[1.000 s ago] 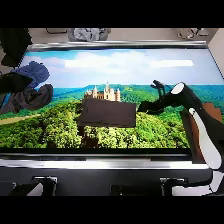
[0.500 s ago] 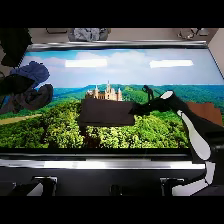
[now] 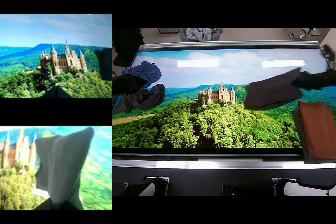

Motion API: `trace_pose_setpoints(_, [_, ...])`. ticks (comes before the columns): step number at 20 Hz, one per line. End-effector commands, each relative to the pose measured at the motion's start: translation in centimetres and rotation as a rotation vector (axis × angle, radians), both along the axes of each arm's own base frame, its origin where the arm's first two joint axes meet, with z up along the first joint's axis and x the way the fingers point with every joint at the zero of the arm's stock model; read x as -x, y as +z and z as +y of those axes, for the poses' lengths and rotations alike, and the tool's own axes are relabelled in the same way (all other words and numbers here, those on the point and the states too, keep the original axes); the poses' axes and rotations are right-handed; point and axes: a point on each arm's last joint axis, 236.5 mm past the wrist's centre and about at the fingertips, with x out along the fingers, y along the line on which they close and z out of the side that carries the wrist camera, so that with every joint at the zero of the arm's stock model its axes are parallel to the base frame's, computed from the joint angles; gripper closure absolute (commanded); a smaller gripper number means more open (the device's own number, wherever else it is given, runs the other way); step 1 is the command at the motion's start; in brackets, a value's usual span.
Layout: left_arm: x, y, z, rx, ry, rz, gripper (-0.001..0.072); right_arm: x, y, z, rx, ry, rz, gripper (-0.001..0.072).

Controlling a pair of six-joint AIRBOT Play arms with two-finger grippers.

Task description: Fold the shirts.

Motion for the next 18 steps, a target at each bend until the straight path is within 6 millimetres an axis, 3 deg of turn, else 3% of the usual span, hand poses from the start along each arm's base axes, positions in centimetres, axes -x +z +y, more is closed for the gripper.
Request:
trace_pose_setpoints(1, [0.0, 0.0, 0.0, -0.008, -0.005, -0.005, 0.0673, 3.9, 3.9, -8.7, 0.016, -0.207, -0.006, 0.0653])
trace_pose_setpoints(4, [0.0, 0.0, 0.0, -0.007, -0.005, -0.004, 0.0673, 5.7, 5.1, -13.8, 0.002, -0.359, -0.036, 0.0652])
trace_pose_setpoints(6, [0.0, 0.0, 0.0, -0.007, -0.005, -0.004, 0.0673, 5.9, 6.1, -15.9, -0.055, -0.453, -0.074, 0.0652])
trace_pose_setpoints(9, [0.0, 0.0, 0.0, -0.007, -0.005, -0.004, 0.0673, 6.1, 8.4, -17.0, -0.157, -0.496, -0.158, 0.0652])
trace_pose_setpoints(14, [0.0, 0.0, 0.0, -0.007, -0.005, -0.005, 0.0673, 10.8, 10.2, -20.2, -0.175, -0.634, -0.149, 0.0652])
trace_pose_setpoints(16, [0.0, 0.0, 0.0, -0.007, -0.005, -0.005, 0.0673, 13.9, 8.0, -20.5, -0.114, -0.645, -0.019, 0.0651])
trace_pose_setpoints(18, [0.0, 0.1, 0.0, -0.007, -0.005, -0.005, 0.0673, 18.5, 4.1, -20.8, -0.010, -0.660, 0.224, 0.0650])
